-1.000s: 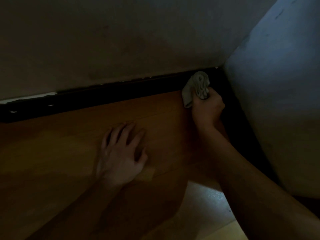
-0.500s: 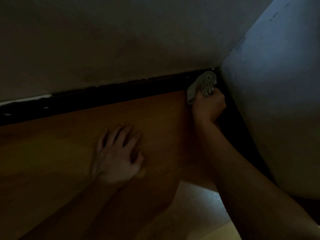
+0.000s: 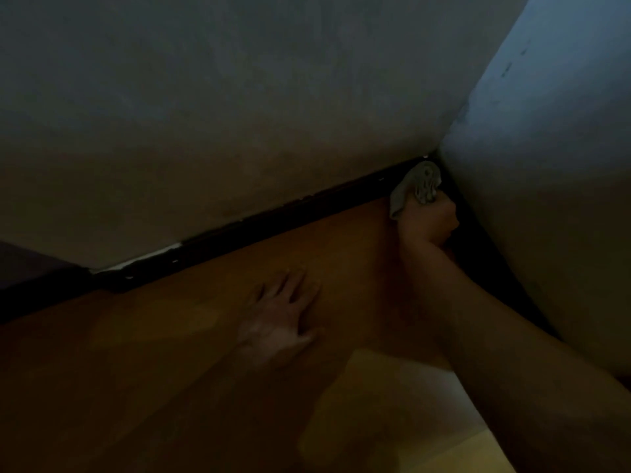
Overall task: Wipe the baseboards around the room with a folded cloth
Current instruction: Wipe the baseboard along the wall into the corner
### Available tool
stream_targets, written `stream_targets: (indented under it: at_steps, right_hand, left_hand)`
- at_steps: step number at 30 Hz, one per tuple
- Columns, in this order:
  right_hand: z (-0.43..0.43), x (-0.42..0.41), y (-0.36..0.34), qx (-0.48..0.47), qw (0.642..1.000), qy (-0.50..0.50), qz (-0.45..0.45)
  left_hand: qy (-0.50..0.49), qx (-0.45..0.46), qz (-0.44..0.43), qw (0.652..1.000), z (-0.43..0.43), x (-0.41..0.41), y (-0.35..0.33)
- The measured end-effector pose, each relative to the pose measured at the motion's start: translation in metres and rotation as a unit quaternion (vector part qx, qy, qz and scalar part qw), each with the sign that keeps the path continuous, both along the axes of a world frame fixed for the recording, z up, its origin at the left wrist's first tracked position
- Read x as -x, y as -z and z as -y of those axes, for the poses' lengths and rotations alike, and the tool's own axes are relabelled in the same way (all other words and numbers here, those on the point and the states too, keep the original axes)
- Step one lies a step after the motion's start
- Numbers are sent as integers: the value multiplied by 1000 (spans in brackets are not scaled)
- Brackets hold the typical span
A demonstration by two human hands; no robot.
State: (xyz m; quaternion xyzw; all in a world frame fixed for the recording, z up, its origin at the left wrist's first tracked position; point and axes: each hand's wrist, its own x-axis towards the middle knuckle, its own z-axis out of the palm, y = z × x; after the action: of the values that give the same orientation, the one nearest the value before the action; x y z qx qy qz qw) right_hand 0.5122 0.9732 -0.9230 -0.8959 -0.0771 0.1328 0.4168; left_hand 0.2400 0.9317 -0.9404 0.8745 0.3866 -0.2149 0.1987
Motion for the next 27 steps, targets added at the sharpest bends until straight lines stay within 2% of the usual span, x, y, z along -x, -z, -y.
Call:
stream_targets:
  at_steps: [4,7,10,14,18,22,27]
  right_hand:
    - [2,11,8,-36,999,-16,-18]
    - [7,23,19,-69,996,-46,-25]
    - [9,19,24,-89,995,-42,-22]
    - [4,18,34,-93,995,-19,-8]
    - [13,35,33,-101,985,-133,-32]
    - [26,18,-4,-101,982,-156,-34]
    - [73,7,-36,-3,971,-237,-38]
  left_hand:
    - [111,-30,10,993,-29,7,1]
    - [161,-53,127,977,-49,4,21]
    - [164,-60,249,952,-61,-10,42]
    - [170,-67,314,931,-67,-23,57]
    - [174,-103,335,920,-69,-24,64]
    - [175,-103,326,923,-68,-24,56]
    - [175,-114,298,932,-68,-25,57]
